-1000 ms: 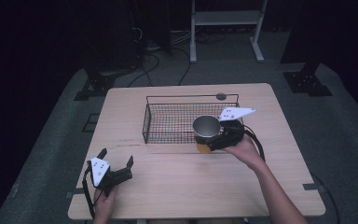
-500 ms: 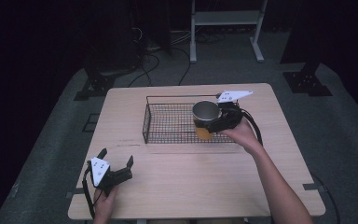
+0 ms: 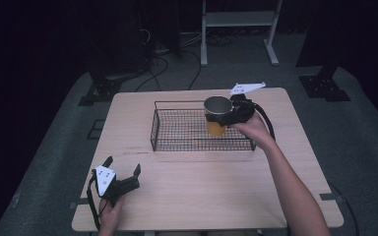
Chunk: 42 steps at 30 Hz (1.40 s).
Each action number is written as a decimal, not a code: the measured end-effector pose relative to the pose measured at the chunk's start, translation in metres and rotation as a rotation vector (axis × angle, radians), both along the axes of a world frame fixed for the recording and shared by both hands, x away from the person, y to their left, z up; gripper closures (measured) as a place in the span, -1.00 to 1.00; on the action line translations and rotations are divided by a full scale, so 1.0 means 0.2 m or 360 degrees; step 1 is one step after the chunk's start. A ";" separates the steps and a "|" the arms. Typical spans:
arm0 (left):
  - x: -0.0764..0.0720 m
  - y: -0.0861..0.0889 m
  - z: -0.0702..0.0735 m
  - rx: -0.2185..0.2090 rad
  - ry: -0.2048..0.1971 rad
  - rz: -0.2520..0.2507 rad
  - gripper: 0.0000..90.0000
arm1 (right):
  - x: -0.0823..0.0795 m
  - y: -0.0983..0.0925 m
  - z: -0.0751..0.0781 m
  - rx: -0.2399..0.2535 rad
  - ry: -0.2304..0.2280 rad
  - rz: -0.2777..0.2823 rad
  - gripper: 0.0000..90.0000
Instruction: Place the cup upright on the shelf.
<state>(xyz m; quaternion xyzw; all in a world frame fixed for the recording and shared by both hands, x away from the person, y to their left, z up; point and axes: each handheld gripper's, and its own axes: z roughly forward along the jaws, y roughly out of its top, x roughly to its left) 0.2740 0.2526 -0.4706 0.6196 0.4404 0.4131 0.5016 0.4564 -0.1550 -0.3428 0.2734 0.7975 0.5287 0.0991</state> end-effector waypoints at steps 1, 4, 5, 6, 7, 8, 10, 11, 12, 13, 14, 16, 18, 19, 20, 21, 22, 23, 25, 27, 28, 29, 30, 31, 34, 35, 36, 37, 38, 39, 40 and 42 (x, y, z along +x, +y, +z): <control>0.00 0.00 0.00 0.0000 0.0000 0.0000 -1.00 | 0.00 0.00 0.00 0.0000 0.0000 0.0000 -0.73; 0.00 0.00 0.00 0.0003 -0.0001 -0.0003 -1.00 | 0.02 0.01 -0.01 -0.0020 0.0005 -0.0010 -0.73; 0.00 0.00 0.00 0.0003 -0.0002 -0.0002 -1.00 | 0.04 0.01 -0.01 -0.0015 0.0005 -0.0005 -0.73; 0.00 0.00 0.00 0.0003 -0.0002 -0.0002 -1.00 | 0.04 0.01 -0.01 -0.0015 0.0005 -0.0005 -0.73; 0.00 0.00 0.00 0.0001 -0.0002 -0.0001 -1.00 | 0.05 0.01 -0.01 -0.0016 0.0005 -0.0004 -0.73; 0.00 0.00 0.00 0.0000 -0.0001 -0.0001 -1.00 | 0.06 0.01 -0.01 -0.0027 0.0007 0.0001 -0.73; 0.00 0.00 0.00 -0.0002 -0.0002 -0.0001 -1.00 | 0.08 0.02 0.00 -0.0028 0.0006 0.0006 -0.73; 0.00 0.00 0.00 -0.0002 -0.0002 -0.0001 -1.00 | 0.08 0.02 0.00 -0.0026 0.0003 0.0006 -0.73; 0.00 0.00 0.00 -0.0001 -0.0001 0.0000 -1.00 | 0.08 0.02 0.00 -0.0026 0.0003 0.0006 -0.73; 0.00 0.00 0.00 -0.0001 -0.0001 0.0001 -1.00 | 0.09 0.02 0.00 -0.0027 -0.0006 0.0006 -0.73; 0.00 0.00 0.00 -0.0001 -0.0001 0.0002 -1.00 | 0.09 0.03 0.00 -0.0039 -0.0008 0.0004 -0.73; 0.00 0.00 0.00 -0.0001 -0.0001 0.0002 -1.00 | 0.10 0.02 0.00 -0.0030 -0.0002 0.0008 -0.73; 0.00 0.00 0.00 -0.0001 0.0000 0.0001 -1.00 | 0.12 0.02 -0.01 -0.0027 0.0004 0.0004 -0.73; 0.00 0.00 0.00 -0.0001 0.0000 0.0001 -1.00 | 0.13 0.02 -0.01 -0.0027 0.0014 0.0005 -0.73; 0.00 0.00 0.00 -0.0003 -0.0001 0.0002 -1.00 | 0.14 0.03 -0.02 -0.0030 0.0027 0.0007 -0.73; 0.00 0.00 0.00 -0.0003 -0.0001 0.0002 -1.00 | 0.14 0.03 -0.02 -0.0030 0.0027 0.0007 -0.73; 0.00 0.00 0.00 -0.0004 0.0001 0.0001 -1.00 | 0.16 0.04 -0.02 -0.0045 0.0027 0.0005 -0.73; 0.00 0.00 0.00 -0.0004 0.0001 0.0001 -1.00 | 0.16 0.04 -0.02 -0.0045 0.0027 0.0005 -0.73; 0.00 0.00 0.00 -0.0007 0.0001 -0.0001 -1.00 | 0.18 0.05 -0.02 -0.0055 0.0020 0.0008 -0.73; 0.00 0.00 0.00 -0.0006 0.0000 -0.0001 -1.00 | 0.20 0.05 -0.03 -0.0032 0.0019 0.0009 -0.73; 0.00 0.00 0.00 -0.0006 0.0000 -0.0001 -1.00 | 0.20 0.05 -0.03 -0.0032 0.0019 0.0009 -0.73; 0.00 0.00 0.00 -0.0006 0.0000 -0.0001 -1.00 | 0.20 0.05 -0.04 -0.0034 0.0020 0.0011 -0.73; 0.00 0.00 0.00 -0.0004 0.0001 0.0001 -1.00 | 0.22 0.05 -0.06 -0.0039 0.0025 0.0012 -0.73; 0.00 0.00 0.00 -0.0005 0.0001 0.0001 -1.00 | 0.22 0.04 -0.06 -0.0039 0.0034 0.0008 -0.73; 0.00 0.00 0.00 -0.0004 0.0001 0.0002 -1.00 | 0.24 0.03 -0.08 -0.0040 0.0040 0.0006 -0.73; 0.00 0.00 0.00 -0.0005 0.0000 0.0000 -1.00 | 0.25 0.02 -0.09 -0.0023 0.0059 -0.0003 -0.73; 0.00 0.00 0.00 -0.0005 0.0001 0.0001 -1.00 | 0.26 0.02 -0.10 -0.0025 0.0061 -0.0006 -0.73; 0.00 0.00 0.00 -0.0005 0.0002 0.0001 -1.00 | 0.27 0.02 -0.10 -0.0030 0.0064 -0.0008 -0.73; 0.00 0.00 0.00 -0.0005 0.0002 0.0001 -1.00 | 0.27 0.02 -0.10 -0.0030 0.0064 -0.0008 -0.73; 0.00 0.00 0.00 -0.0005 0.0004 0.0001 -1.00 | 0.27 0.02 -0.11 -0.0040 0.0070 -0.0008 -0.73; 0.00 0.00 0.00 -0.0007 0.0004 0.0002 -1.00 | 0.28 0.01 -0.12 -0.0042 0.0069 0.0000 -0.73; 0.00 0.00 0.00 -0.0008 0.0005 0.0003 -1.00 | 0.28 0.01 -0.12 -0.0038 0.0075 0.0003 -0.73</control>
